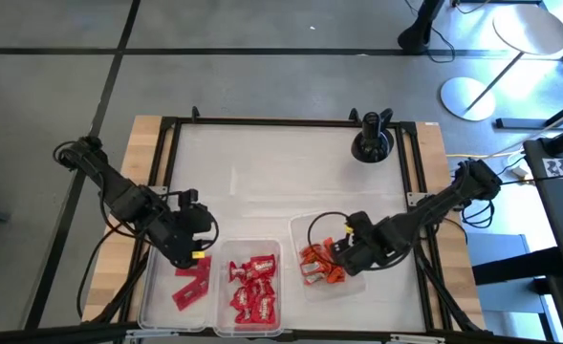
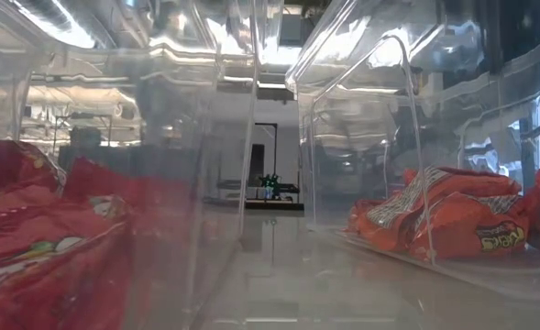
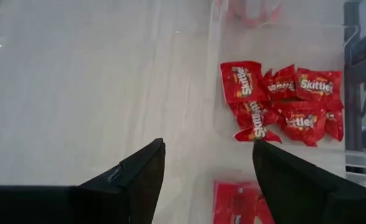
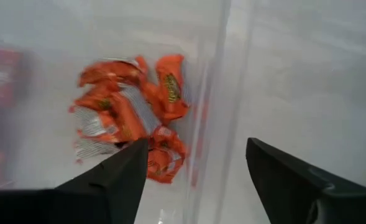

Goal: Sort candy
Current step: Adjust the right transparent bin

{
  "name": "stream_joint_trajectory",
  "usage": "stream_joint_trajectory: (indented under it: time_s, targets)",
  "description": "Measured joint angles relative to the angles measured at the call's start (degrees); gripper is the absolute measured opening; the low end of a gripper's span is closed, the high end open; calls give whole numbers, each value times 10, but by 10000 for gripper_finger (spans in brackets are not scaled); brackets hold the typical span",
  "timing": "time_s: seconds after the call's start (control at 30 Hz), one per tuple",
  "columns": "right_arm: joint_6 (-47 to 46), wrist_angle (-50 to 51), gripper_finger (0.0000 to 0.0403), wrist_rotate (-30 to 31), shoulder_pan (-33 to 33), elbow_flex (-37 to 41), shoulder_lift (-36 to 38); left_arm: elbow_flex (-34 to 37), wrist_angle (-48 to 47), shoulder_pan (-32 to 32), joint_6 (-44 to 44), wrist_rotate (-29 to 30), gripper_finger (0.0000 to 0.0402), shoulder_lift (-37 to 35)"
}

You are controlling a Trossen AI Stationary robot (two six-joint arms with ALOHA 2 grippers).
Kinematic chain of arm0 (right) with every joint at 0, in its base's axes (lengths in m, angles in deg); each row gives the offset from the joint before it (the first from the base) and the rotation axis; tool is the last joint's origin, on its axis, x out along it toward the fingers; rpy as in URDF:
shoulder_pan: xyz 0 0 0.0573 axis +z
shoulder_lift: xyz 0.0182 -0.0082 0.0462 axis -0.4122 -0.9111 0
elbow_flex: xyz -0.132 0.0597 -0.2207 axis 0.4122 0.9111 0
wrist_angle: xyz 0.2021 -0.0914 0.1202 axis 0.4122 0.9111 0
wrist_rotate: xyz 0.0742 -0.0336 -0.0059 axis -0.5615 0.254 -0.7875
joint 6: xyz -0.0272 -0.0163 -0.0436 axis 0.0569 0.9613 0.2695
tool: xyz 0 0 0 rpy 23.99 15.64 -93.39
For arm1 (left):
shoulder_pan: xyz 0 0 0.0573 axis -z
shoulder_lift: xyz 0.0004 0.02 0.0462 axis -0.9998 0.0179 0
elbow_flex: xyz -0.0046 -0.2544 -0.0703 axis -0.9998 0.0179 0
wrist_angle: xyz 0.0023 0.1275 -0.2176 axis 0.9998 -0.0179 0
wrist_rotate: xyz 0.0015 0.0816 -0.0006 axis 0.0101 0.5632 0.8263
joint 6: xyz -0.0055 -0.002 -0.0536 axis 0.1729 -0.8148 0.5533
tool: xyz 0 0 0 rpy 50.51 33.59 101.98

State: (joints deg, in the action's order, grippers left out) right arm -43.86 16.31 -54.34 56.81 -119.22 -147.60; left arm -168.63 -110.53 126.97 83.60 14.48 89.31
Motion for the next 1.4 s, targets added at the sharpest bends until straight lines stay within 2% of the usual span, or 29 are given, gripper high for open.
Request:
stream_joint_trajectory:
  time_s: [0.17,0.27,0.37,0.47,0.53,0.77,1.07,1.2,1.4]
  targets:
    - [-5,-82,244,-22,-4,73,0,5,0,0,1,0,233,0]
    - [-5,-119,207,-26,-3,96,-1,5,1,0,1,0,233,0]
    - [-5,-127,139,-28,-3,102,0,5,1,0,1,0,233,0]
    - [-7,-124,45,-23,-2,103,0,5,1,0,2,0,233,0]
    - [-13,-125,14,-3,-2,103,0,5,1,0,11,0,233,0]
    - [-73,-119,7,24,13,84,-1,5,1,8,10,5,233,0]
    - [-235,-116,3,67,113,28,-25,5,0,8,-11,27,233,0]
    - [-248,-120,3,47,118,1,-70,5,0,8,-28,28,233,0]
    - [-250,-132,2,55,105,-37,-125,5,0,8,-29,28,233,0]
